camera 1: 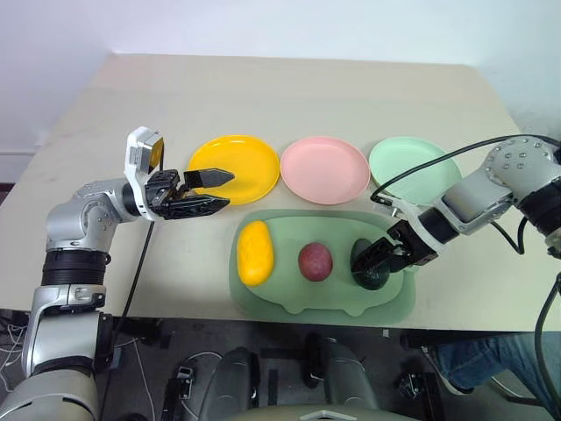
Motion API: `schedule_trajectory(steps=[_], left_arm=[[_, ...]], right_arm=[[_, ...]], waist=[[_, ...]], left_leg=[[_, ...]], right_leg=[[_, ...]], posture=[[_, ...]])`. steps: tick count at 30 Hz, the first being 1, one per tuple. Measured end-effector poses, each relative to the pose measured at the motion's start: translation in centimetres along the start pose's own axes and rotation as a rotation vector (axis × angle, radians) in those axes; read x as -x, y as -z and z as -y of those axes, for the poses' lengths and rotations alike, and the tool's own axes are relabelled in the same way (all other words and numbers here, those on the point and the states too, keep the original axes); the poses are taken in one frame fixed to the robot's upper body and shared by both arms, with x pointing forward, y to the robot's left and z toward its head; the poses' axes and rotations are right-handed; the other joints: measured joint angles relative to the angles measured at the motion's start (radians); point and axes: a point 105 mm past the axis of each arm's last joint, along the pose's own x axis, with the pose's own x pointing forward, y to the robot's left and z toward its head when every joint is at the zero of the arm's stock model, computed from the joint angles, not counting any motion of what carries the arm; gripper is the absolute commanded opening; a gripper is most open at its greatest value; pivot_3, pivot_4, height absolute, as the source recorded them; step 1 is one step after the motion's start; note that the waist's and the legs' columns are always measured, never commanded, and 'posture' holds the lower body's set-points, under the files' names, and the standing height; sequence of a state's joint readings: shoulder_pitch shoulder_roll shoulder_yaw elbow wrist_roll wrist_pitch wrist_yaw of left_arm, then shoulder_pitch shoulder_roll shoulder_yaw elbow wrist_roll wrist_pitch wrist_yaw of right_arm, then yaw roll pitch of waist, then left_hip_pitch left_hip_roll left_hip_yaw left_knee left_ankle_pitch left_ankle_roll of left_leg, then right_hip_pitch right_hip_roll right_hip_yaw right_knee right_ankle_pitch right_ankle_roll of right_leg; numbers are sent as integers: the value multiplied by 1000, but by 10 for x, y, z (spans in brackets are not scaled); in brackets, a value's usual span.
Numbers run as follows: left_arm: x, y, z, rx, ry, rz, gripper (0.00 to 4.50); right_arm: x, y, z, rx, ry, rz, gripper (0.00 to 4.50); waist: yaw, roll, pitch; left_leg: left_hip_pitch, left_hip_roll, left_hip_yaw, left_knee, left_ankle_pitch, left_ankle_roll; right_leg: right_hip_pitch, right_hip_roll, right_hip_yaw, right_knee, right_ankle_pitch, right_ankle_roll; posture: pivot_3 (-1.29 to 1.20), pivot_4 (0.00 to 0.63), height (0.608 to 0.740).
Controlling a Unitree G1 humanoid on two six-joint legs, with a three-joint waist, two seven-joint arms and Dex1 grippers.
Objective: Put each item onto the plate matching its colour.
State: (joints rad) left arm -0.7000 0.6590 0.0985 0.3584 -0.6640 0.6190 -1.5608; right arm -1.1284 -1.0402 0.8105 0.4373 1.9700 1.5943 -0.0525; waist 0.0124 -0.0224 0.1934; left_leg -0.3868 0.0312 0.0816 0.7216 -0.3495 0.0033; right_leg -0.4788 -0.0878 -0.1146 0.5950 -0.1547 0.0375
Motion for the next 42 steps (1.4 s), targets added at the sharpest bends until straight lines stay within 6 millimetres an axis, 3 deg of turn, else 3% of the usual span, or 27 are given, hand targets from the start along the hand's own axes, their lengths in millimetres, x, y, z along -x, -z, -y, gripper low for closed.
schedule_trajectory(steps=[4, 6, 11, 18, 24, 28, 32, 36, 40, 42], left_arm=[[1, -4, -1, -8, -13, 0, 4500], [1, -5, 0, -13, -14, -1, 4500], [2, -6, 0, -11, -13, -3, 4500], [1, -5, 1, -2, -12, -3, 4500], [1, -5, 1, 1, -5, -2, 4500], [2, -5, 1, 5, -5, -2, 4500], [2, -4, 0, 10, -6, 1, 4500], [3, -4, 0, 12, -10, 3, 4500], [3, -5, -2, 7, -20, 5, 4500], [3, -5, -1, 8, -20, 6, 4500]], right_arm=[[-18, -1, -1, 93, 67, 168, 3518], [-26, -6, -4, 90, 85, 293, 3117], [-35, -17, -16, 0, 130, 526, 3118], [-35, -22, -19, -94, 218, 623, 3118], [-24, -32, -16, -3, 189, 549, 3118], [5, -30, -6, 122, 200, 359, 3118], [34, -37, -16, 159, 183, 283, 3118], [42, -46, -17, 127, 196, 279, 3118], [37, -56, -16, 89, 203, 318, 3118], [34, -61, -9, 53, 235, 418, 3118]], waist=[[-10, -18, -11], [-16, -21, -14], [-24, -19, -14], [-21, -18, -14], [-21, -15, -12], [-23, -8, -8], [-26, -8, -8], [-24, -8, -8], [-21, -8, -8], [-17, -9, -8]], left_leg=[[14, 3, 0, -4, 0, 0], [16, 5, -2, -6, -1, 0], [19, 8, -2, -6, 1, -2], [16, 6, -2, -5, 1, -2], [14, 4, -2, -5, 1, -1], [11, 3, -1, -6, 0, 1], [10, 3, 0, -7, -1, 3], [9, 2, 1, -6, -1, 3], [6, 2, 1, -5, -1, 3], [4, 1, 0, -4, -1, 2]], right_leg=[[12, 3, 0, -2, 0, -1], [19, 4, 0, -9, -1, 0], [17, 7, 2, -10, 1, -2], [14, 6, 3, -9, 1, -3], [12, 5, 4, -9, 1, -3], [9, 4, 5, -7, 1, -3], [6, 6, 5, -7, 1, -3], [4, 5, 5, -5, 1, -3], [2, 1, 5, -2, 1, -2], [2, 0, 3, -2, 1, -2]], posture=[[0, 150, 740], [0, 150, 740], [0, 150, 740], [0, 150, 740], [0, 150, 740], [0, 150, 740], [0, 150, 740], [0, 150, 740], [0, 150, 740], [0, 150, 740]])
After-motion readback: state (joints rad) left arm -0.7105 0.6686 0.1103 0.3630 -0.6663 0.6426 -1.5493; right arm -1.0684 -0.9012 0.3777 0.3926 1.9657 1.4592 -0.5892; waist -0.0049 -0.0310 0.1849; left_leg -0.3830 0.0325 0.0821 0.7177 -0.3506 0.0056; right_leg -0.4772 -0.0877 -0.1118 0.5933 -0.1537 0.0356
